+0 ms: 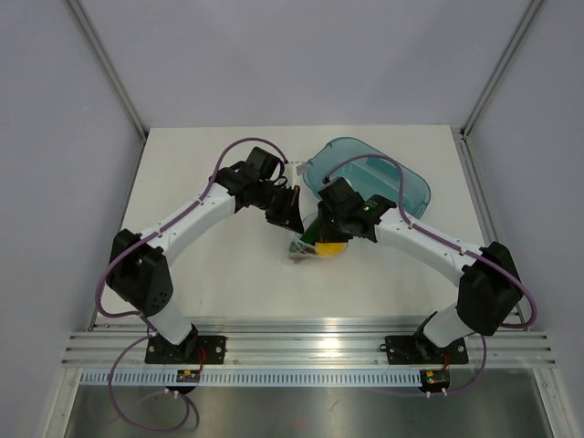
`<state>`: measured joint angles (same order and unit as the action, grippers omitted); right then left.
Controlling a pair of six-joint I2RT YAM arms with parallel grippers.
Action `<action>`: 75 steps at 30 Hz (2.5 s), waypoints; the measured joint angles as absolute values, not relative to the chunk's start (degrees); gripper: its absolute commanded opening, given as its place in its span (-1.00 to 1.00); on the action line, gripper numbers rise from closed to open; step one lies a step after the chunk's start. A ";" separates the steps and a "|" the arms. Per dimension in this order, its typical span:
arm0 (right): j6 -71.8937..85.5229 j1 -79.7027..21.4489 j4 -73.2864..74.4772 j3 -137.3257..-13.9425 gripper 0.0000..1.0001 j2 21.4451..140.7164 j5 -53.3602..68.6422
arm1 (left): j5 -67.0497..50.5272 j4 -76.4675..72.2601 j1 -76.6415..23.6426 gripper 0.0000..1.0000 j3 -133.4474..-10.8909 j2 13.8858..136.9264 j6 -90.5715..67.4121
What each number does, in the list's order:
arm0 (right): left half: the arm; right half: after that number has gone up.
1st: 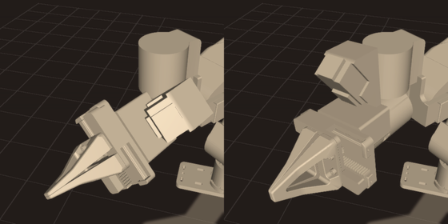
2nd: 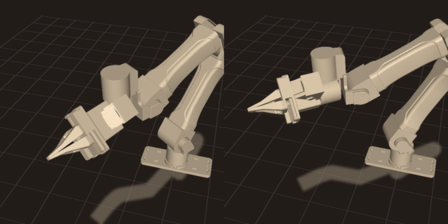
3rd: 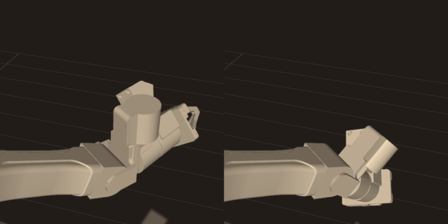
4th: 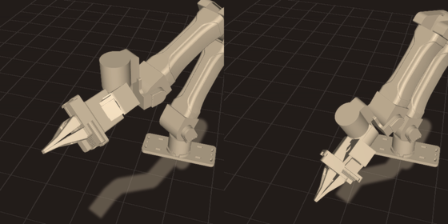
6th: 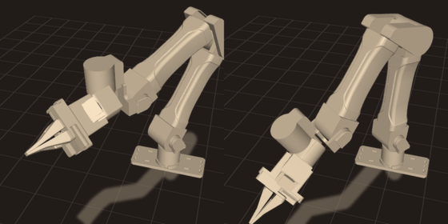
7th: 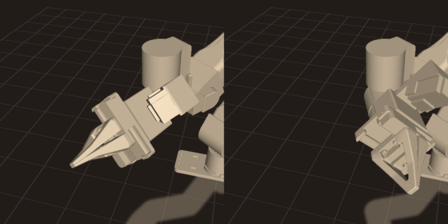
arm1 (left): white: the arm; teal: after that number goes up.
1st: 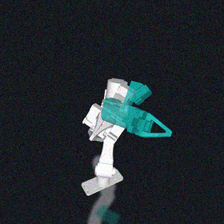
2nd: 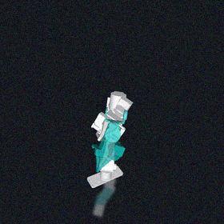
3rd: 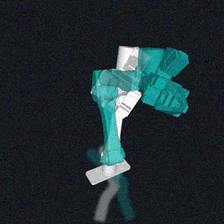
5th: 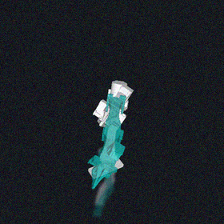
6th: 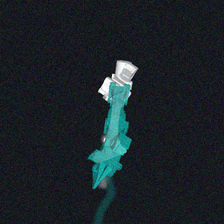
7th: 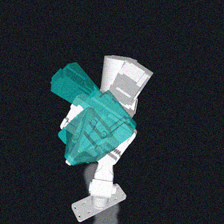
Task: Place the food in the zip-top bag and seal the zipper
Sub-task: Adjust the fake fruit in the zipper food storage bag, then zip the zipper food storage bag at the center of the board.
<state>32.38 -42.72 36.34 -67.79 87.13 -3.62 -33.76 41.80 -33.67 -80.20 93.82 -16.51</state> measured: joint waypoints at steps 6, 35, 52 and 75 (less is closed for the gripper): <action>32.32 -42.74 37.15 -67.88 -0.02 85.17 -4.40 | -34.02 41.82 -33.67 -1.00 -80.20 93.80 -16.51; 0.56 -21.04 10.20 -42.13 0.36 63.02 12.29 | -30.37 49.52 -31.53 -1.00 -88.14 98.21 2.44; -6.48 -20.99 -3.64 -35.86 0.36 64.03 24.14 | -30.26 52.71 -26.06 -1.00 -93.03 109.78 6.74; -9.23 -25.67 -9.19 -41.58 -0.33 77.67 31.22 | -30.26 53.12 -26.09 -1.00 -93.30 109.78 7.07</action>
